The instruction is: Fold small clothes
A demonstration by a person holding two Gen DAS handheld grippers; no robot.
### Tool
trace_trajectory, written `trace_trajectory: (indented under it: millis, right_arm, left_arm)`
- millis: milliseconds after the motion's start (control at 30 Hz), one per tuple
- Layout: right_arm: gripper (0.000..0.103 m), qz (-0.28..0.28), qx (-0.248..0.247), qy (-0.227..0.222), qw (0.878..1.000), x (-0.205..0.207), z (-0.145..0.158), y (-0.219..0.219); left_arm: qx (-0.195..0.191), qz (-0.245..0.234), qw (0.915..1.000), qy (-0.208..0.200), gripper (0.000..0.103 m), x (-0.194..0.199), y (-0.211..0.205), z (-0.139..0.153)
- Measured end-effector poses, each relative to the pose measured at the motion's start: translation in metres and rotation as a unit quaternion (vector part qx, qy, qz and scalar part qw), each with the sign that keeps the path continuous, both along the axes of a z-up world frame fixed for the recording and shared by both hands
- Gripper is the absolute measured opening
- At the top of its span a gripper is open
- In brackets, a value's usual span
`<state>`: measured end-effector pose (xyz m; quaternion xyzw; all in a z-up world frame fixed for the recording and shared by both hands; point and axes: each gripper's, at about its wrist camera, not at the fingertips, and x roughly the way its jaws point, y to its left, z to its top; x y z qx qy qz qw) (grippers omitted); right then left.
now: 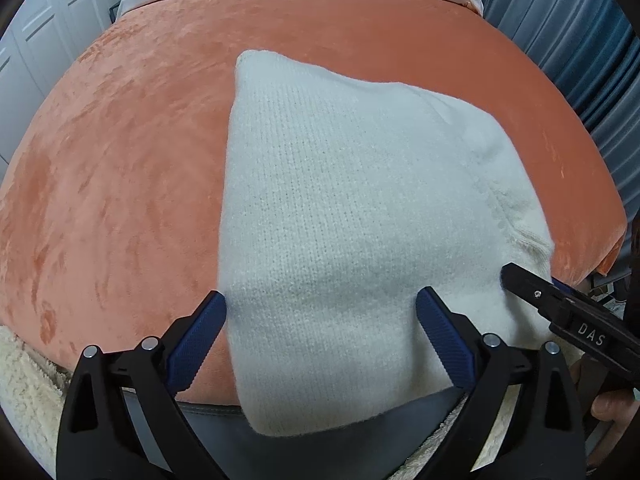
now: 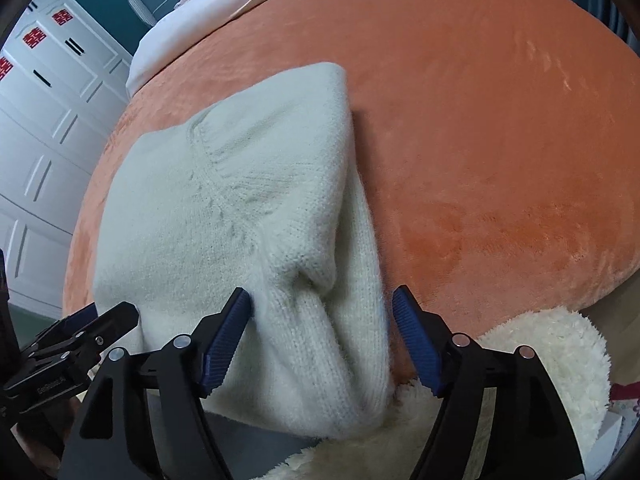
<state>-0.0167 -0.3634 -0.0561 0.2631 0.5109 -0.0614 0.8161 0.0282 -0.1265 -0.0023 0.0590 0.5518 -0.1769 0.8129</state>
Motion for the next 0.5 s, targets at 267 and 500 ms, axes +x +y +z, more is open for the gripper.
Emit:
trace_trajectory:
  millis: [267,500]
  right_arm:
    - [0.083,0.003,0.051,-0.008,0.999,0.018,-0.015,-0.012]
    - [0.087,-0.003,0.059,-0.028,0.998,0.016,-0.015,-0.011]
  left_arm:
    - [-0.020,0.021,0.9994,0.017,0.098,0.020,0.003,-0.008]
    - [-0.014,0.014,0.9998,0.007,0.098,0.017,-0.001,-0.002]
